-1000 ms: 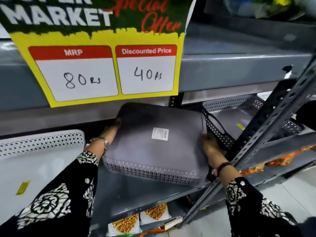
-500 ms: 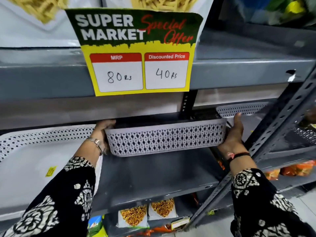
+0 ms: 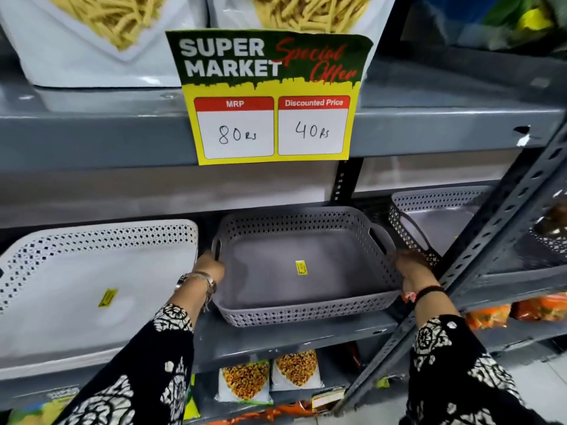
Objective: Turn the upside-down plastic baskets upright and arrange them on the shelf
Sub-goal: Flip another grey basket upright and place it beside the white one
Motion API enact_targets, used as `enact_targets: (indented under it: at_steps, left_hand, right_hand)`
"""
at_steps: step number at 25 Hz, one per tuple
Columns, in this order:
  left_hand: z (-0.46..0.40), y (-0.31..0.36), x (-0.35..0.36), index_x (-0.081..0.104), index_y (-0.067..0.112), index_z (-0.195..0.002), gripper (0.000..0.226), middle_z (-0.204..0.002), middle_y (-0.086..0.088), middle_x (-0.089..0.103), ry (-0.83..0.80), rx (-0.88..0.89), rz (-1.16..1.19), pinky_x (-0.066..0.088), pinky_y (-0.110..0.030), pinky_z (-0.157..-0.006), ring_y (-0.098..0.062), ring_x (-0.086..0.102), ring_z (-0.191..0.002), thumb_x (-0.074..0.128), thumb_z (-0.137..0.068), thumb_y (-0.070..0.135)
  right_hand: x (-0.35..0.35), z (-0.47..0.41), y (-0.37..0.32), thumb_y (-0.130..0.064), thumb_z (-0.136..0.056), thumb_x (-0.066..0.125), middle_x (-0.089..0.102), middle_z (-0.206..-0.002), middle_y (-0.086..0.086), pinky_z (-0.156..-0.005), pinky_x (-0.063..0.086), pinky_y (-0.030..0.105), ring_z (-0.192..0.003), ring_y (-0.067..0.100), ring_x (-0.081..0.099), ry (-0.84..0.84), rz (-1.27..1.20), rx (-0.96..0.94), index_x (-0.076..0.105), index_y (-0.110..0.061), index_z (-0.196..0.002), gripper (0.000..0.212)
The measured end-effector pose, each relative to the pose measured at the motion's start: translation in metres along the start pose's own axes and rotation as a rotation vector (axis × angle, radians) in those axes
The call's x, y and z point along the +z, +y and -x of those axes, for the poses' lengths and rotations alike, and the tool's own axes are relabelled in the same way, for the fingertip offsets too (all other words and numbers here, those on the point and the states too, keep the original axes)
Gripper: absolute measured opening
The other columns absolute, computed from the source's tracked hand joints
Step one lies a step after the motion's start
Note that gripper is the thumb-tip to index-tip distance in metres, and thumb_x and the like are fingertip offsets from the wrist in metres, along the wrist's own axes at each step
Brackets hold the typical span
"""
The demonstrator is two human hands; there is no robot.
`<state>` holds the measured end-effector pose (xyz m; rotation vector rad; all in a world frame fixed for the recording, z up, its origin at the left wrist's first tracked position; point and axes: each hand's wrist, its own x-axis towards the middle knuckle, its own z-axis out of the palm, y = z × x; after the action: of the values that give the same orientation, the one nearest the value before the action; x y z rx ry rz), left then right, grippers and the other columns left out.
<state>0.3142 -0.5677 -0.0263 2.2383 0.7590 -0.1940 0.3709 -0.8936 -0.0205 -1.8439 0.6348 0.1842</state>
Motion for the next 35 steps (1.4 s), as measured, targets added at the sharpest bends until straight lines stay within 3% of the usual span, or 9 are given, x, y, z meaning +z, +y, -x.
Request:
enact_targets:
  at_steps: [4, 11, 14, 18, 20, 23, 27, 31, 35]
  left_hand:
    - [0.004, -0.005, 0.009, 0.047, -0.008, -0.126, 0.039, -0.128, -0.028, 0.055, 0.027, -0.020, 0.100, 0.046, -0.041, -0.094, -0.039, 0.055, -0.116, 0.044, -0.093, 0.012]
    - [0.020, -0.008, 0.014, 0.039, -0.011, -0.128, 0.036, -0.131, -0.029, 0.050, 0.056, -0.016, 0.114, 0.041, -0.040, -0.098, -0.040, 0.049, -0.121, 0.037, -0.094, 0.001]
    - [0.027, -0.008, 0.014, 0.037, -0.009, -0.129, 0.038, -0.131, -0.029, 0.050, 0.054, -0.017, 0.114, 0.042, -0.041, -0.097, -0.040, 0.050, -0.120, 0.038, -0.092, -0.001]
    - [0.041, 0.000, 0.010, 0.020, -0.005, -0.143, 0.058, -0.114, -0.026, 0.060, 0.108, 0.071, 0.037, 0.046, -0.039, -0.083, -0.037, 0.060, -0.099, 0.044, -0.091, 0.004]
    - [0.047, 0.008, 0.005, 0.010, -0.002, -0.147, 0.066, -0.128, -0.025, 0.054, 0.179, 0.170, 0.011, 0.045, -0.036, -0.091, -0.036, 0.057, -0.110, 0.045, -0.092, 0.008]
    - [0.054, 0.005, -0.019, 0.012, 0.001, -0.148, 0.064, -0.154, -0.018, 0.025, 0.294, 0.341, 0.000, 0.027, -0.032, -0.115, -0.030, 0.028, -0.141, 0.043, -0.093, 0.010]
    - [0.038, -0.053, -0.078, 0.027, -0.004, -0.143, 0.057, -0.146, -0.026, 0.036, 0.504, 0.416, -0.183, 0.023, -0.040, -0.116, -0.037, 0.033, -0.137, 0.041, -0.090, 0.012]
    - [0.018, -0.136, -0.155, 0.026, 0.001, -0.145, 0.056, -0.152, -0.018, 0.031, 0.564, 0.235, -0.359, 0.011, -0.042, -0.119, -0.029, 0.024, -0.143, 0.043, -0.093, 0.016]
    - [-0.006, -0.214, -0.230, 0.032, 0.000, -0.143, 0.059, -0.150, -0.023, 0.032, 0.600, 0.105, -0.416, 0.013, -0.049, -0.117, -0.035, 0.026, -0.141, 0.046, -0.091, 0.026]
  right_hand:
    - [0.003, 0.001, 0.006, -0.010, -0.095, 0.040, 0.051, -0.133, 0.023, -0.088, 0.043, 0.038, -0.116, 0.033, 0.052, 0.066, 0.007, -0.031, 0.049, 0.007, -0.123, 0.034]
    - [0.006, -0.008, 0.014, -0.009, -0.094, 0.042, 0.055, -0.127, 0.026, -0.086, 0.045, 0.040, -0.098, 0.025, 0.053, 0.101, 0.077, -0.012, 0.052, 0.005, -0.120, 0.031]
    - [0.006, -0.007, 0.013, -0.005, -0.092, 0.043, 0.056, -0.126, 0.027, -0.079, 0.040, 0.034, -0.093, 0.023, 0.050, 0.105, 0.131, -0.005, 0.053, 0.009, -0.118, 0.031]
    - [0.009, 0.015, -0.007, -0.001, -0.090, 0.041, 0.050, -0.134, 0.024, -0.089, 0.043, 0.034, -0.116, 0.034, 0.053, 0.204, 0.292, -0.156, 0.047, 0.005, -0.126, 0.037]
    - [0.023, 0.038, -0.026, -0.004, -0.090, 0.043, 0.048, -0.137, 0.022, -0.099, 0.041, 0.036, -0.123, 0.036, 0.048, 0.233, 0.288, -0.319, 0.042, -0.002, -0.132, 0.043]
    - [0.069, 0.071, -0.047, -0.007, -0.090, 0.044, 0.054, -0.130, 0.025, -0.097, 0.040, 0.035, -0.120, 0.037, 0.050, 0.123, 0.283, -0.583, 0.046, -0.005, -0.130, 0.040]
    - [0.144, 0.111, -0.044, -0.018, -0.095, 0.042, 0.051, -0.136, 0.019, -0.096, 0.039, 0.031, -0.124, 0.032, 0.048, -0.150, 0.350, -0.719, 0.043, -0.003, -0.133, 0.041]
    - [0.205, 0.143, -0.035, -0.031, -0.093, 0.042, 0.047, -0.139, 0.020, -0.100, 0.038, 0.035, -0.127, 0.034, 0.045, -0.323, 0.335, -0.611, 0.034, -0.008, -0.138, 0.051]
    - [0.252, 0.165, -0.030, -0.042, -0.088, 0.049, 0.034, -0.149, 0.016, -0.108, 0.029, 0.035, -0.136, 0.031, 0.032, -0.385, 0.338, -0.461, 0.017, -0.011, -0.145, 0.072]
